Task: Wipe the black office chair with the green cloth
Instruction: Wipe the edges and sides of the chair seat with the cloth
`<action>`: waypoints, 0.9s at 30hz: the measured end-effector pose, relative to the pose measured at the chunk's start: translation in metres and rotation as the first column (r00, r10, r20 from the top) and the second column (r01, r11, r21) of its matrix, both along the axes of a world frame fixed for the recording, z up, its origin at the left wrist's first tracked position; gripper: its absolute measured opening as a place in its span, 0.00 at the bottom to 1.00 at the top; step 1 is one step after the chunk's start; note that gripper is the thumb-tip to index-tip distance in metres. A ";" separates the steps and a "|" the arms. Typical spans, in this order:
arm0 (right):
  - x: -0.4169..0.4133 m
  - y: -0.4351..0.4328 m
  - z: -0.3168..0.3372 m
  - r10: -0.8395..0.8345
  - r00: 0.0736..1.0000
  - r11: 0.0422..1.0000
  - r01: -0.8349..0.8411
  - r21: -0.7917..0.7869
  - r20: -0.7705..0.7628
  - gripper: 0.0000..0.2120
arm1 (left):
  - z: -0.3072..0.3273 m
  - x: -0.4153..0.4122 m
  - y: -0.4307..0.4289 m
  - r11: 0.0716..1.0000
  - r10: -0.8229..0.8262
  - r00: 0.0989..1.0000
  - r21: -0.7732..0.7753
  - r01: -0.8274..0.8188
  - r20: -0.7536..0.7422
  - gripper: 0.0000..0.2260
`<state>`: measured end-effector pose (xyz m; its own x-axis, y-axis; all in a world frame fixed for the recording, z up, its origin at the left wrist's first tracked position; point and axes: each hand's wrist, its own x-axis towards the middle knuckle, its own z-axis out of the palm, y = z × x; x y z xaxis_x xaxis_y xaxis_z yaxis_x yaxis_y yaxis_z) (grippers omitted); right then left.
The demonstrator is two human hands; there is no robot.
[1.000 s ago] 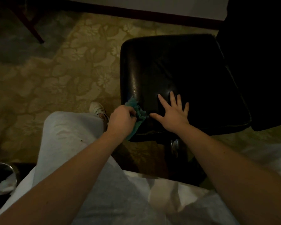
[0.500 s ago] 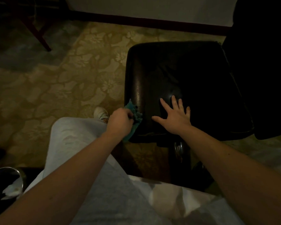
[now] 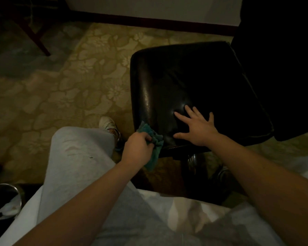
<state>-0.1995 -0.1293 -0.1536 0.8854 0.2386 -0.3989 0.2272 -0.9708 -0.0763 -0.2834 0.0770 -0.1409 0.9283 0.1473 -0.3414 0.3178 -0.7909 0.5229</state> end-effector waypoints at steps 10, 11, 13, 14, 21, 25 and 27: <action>0.000 0.022 0.003 -0.066 0.997 0.992 0.068 0.104 -0.030 0.40 | -0.004 0.002 0.007 0.987 0.160 0.987 0.019 -0.161 0.021 0.13; 0.001 0.024 0.003 -0.076 0.997 0.992 0.079 0.103 -0.029 0.40 | -0.003 -0.002 0.004 0.988 0.153 0.988 0.017 -0.153 0.018 0.13; 0.001 0.027 0.003 -0.093 0.995 0.991 0.095 0.098 -0.025 0.40 | -0.001 -0.004 0.001 0.993 0.121 0.992 0.006 -0.122 0.022 0.13; 0.001 0.028 0.003 -0.098 0.995 0.990 0.099 0.095 -0.023 0.40 | 0.000 -0.002 0.004 0.994 0.113 0.993 -0.002 -0.113 0.022 0.13; 0.001 0.029 -0.002 -0.112 0.994 0.984 0.113 0.140 -0.012 0.40 | 0.002 0.014 0.027 0.983 0.181 0.981 -0.019 -0.180 0.072 0.11; 0.003 0.029 -0.002 -0.115 0.993 0.984 0.116 0.132 -0.017 0.40 | 0.006 0.003 0.019 0.995 0.104 0.981 -0.027 -0.101 0.161 0.12; 0.003 0.028 -0.003 -0.115 0.993 0.985 0.116 0.131 -0.017 0.40 | 0.009 0.002 0.025 0.998 -0.020 0.988 -0.057 0.029 0.155 0.13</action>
<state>-0.1962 -0.1012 -0.1565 0.9064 0.1862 -0.3792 0.1130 -0.9718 -0.2070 -0.2817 0.1018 -0.1321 0.9737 0.1074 -0.2009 0.2102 -0.7637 0.6104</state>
